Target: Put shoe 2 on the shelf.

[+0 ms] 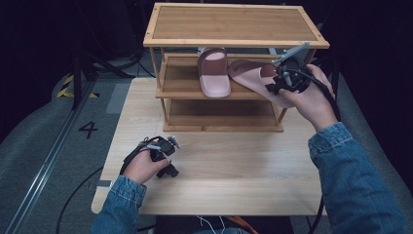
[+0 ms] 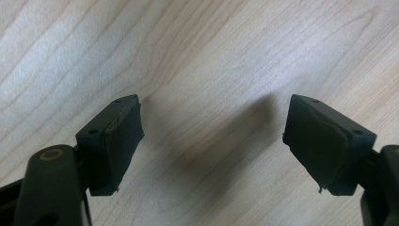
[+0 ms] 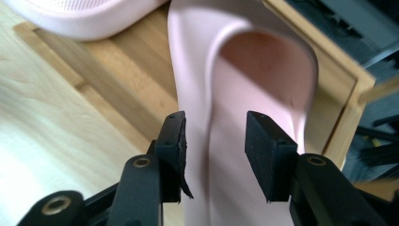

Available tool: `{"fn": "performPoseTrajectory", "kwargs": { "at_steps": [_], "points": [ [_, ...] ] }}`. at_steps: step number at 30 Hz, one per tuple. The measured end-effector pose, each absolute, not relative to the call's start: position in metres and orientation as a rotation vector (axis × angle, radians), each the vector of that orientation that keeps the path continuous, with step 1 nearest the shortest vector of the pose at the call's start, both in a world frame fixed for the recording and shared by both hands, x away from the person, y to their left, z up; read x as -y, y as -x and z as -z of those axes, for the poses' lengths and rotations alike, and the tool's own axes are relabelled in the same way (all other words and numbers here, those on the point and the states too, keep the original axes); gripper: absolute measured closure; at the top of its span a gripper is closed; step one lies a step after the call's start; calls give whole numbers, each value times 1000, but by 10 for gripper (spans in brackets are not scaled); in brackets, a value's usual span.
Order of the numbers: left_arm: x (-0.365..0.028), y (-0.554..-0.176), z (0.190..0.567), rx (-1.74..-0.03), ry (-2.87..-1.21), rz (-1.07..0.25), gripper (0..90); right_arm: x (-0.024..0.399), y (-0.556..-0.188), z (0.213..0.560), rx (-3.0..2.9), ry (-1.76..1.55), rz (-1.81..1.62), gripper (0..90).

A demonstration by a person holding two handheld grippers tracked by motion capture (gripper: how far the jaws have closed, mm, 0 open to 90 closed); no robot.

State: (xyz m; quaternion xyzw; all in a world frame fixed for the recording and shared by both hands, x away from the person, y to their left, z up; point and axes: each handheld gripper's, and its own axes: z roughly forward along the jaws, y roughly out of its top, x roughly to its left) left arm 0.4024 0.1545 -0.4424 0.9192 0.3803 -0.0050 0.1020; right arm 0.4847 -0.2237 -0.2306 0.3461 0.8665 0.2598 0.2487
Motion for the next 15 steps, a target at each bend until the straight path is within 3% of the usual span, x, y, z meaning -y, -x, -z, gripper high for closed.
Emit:
{"fn": "performPoseTrajectory", "kwargs": {
  "at_steps": [7,15],
  "points": [
    [-146,-407,442,-1094,-2728,19,203,262,-466,227,-2339,-1052,-747,628],
    [-139,-409,443,-1077,-2744,34,204,308,-460,234,-2265,-1209,-727,792]
  ]
}}
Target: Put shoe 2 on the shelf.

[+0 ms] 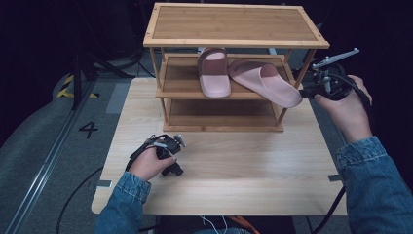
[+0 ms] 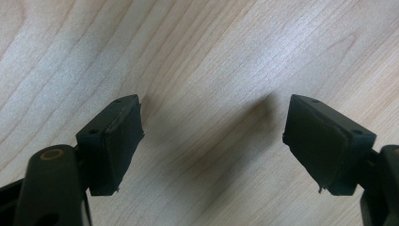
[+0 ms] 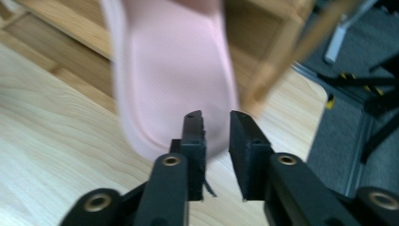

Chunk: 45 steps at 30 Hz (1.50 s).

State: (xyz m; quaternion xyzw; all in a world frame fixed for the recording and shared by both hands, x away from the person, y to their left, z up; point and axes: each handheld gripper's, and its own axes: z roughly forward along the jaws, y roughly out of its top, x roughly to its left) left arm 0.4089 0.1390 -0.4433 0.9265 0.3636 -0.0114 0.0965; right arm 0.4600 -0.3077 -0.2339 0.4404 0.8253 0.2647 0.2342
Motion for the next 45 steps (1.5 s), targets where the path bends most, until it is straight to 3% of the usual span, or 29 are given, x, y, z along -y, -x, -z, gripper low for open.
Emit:
{"fn": "performPoseTrajectory", "kwargs": {
  "at_steps": [3,15,29,38,45],
  "points": [
    [-138,-409,443,-1071,-2748,30,204,318,-463,243,-2252,-1249,-690,840],
    [-141,-409,444,-1078,-2749,27,204,320,-466,264,-2278,-1312,-722,835],
    [-139,-408,444,-1076,-2753,31,204,287,-450,266,-2348,-1198,-814,828],
    [-139,-408,443,-1074,-2751,33,204,268,-451,268,-2367,-1156,-850,898],
    [-139,-408,443,-1073,-2753,31,204,256,-453,269,-2380,-1127,-861,900]
  ]
}}
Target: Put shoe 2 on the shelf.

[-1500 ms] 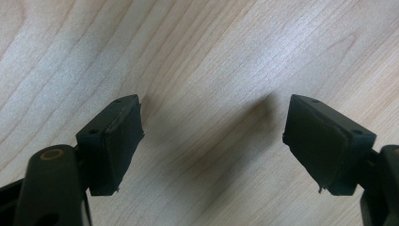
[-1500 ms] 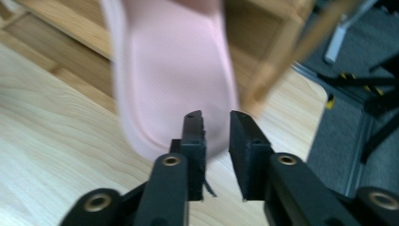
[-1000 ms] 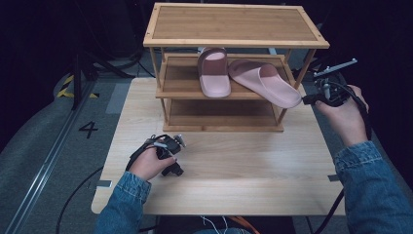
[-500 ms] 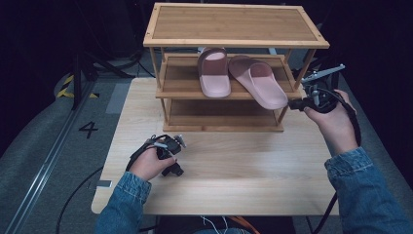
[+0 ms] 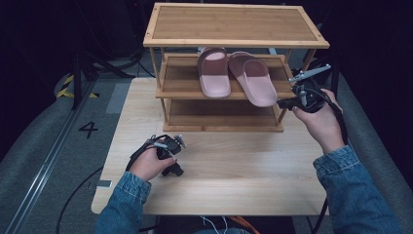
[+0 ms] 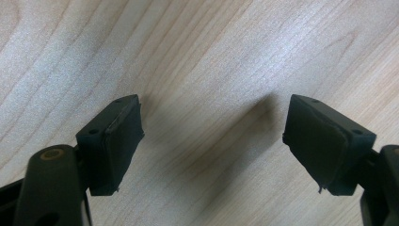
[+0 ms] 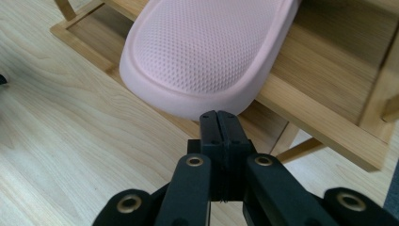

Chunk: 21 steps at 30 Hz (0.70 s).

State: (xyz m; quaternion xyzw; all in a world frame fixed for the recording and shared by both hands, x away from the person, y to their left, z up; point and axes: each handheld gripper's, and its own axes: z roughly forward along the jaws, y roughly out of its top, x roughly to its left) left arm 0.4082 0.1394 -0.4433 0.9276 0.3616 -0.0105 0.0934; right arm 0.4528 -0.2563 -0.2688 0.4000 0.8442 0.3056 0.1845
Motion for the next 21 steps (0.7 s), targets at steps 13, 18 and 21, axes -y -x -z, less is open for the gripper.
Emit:
{"fn": "performPoseTrajectory", "kwargs": {
  "at_steps": [13,18,21],
  "points": [
    [-147,-403,445,-1100,-2737,23,204,233,-462,270,-2408,-1079,-906,900],
    [-152,-398,445,-1124,-2729,16,200,228,-469,272,-2412,-1071,-933,900],
    [-156,-396,445,-1144,-2720,25,202,224,-473,272,-2417,-1071,-939,900]
  ]
}}
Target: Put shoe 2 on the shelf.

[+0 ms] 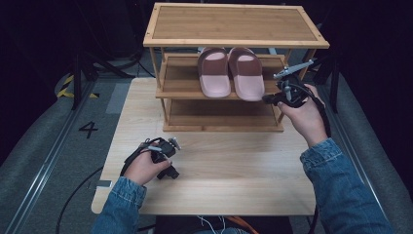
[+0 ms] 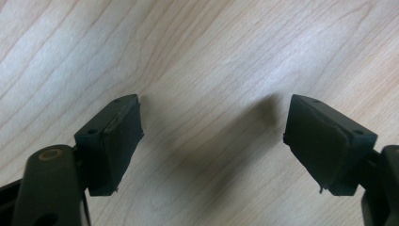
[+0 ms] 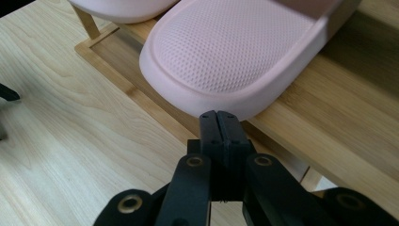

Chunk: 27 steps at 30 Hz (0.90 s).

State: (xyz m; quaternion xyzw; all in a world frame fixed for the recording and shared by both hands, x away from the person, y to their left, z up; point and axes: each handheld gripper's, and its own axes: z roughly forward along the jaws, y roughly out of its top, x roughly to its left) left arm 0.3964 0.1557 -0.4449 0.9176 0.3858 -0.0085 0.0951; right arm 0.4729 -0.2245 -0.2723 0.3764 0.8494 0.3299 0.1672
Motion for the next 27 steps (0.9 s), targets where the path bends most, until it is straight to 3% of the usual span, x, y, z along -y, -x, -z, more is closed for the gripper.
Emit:
{"fn": "performPoseTrajectory", "kwargs": {
  "at_steps": [18,27],
  "points": [
    [-162,-391,441,-1137,-2696,-28,210,206,-478,270,-2447,-1015,-930,895],
    [-164,-395,438,-1136,-2683,-34,209,226,-459,259,-2403,-980,-945,662]
  ]
}}
